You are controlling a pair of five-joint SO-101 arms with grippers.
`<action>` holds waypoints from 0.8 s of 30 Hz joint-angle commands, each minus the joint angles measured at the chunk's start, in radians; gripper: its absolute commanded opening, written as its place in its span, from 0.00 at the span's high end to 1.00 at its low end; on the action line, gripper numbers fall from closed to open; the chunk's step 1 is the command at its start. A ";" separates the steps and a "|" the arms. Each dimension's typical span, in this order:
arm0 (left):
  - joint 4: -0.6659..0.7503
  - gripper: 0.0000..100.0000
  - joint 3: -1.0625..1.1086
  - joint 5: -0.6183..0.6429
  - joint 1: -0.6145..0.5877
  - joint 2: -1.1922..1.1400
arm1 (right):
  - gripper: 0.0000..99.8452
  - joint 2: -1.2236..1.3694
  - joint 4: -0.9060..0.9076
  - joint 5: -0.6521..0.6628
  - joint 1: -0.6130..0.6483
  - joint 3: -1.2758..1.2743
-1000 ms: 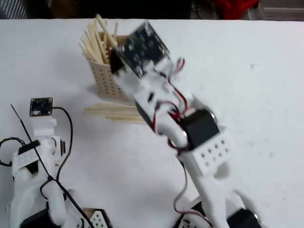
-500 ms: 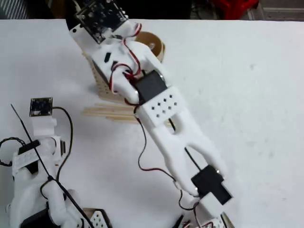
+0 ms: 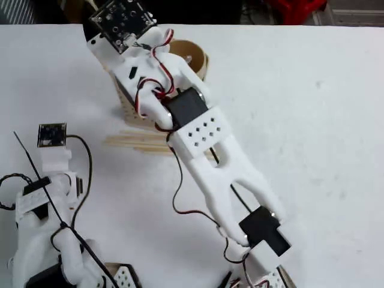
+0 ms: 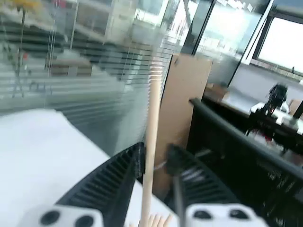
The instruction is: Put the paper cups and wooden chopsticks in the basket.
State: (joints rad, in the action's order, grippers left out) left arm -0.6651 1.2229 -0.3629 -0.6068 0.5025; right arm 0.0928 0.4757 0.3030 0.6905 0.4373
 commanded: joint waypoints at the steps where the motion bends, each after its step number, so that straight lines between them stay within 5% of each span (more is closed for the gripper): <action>1: 0.018 0.87 -0.002 0.014 -0.007 0.007 | 0.85 -0.030 0.087 0.000 0.007 0.052; 6: 0.018 0.87 -0.002 0.014 -0.007 0.007 | 0.89 -0.127 0.314 0.000 0.005 0.046; 11: 0.018 0.87 -0.002 0.014 -0.007 0.007 | 0.94 -0.297 0.779 0.003 0.005 0.043; 16: 0.018 0.87 -0.002 0.014 -0.007 0.007 | 0.96 -0.374 1.171 0.221 0.005 0.015; 21: 0.018 0.87 -0.002 0.014 -0.007 0.007 | 0.96 -0.449 1.222 0.264 -0.091 -0.199; 24: 0.018 0.87 -0.002 0.014 -0.007 0.007 | 0.98 -0.522 1.158 0.440 -0.125 -0.459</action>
State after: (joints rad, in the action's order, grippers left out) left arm -0.6651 1.2229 -0.3629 -0.6068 0.5025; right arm -0.3491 1.6801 0.6007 0.5984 0.1795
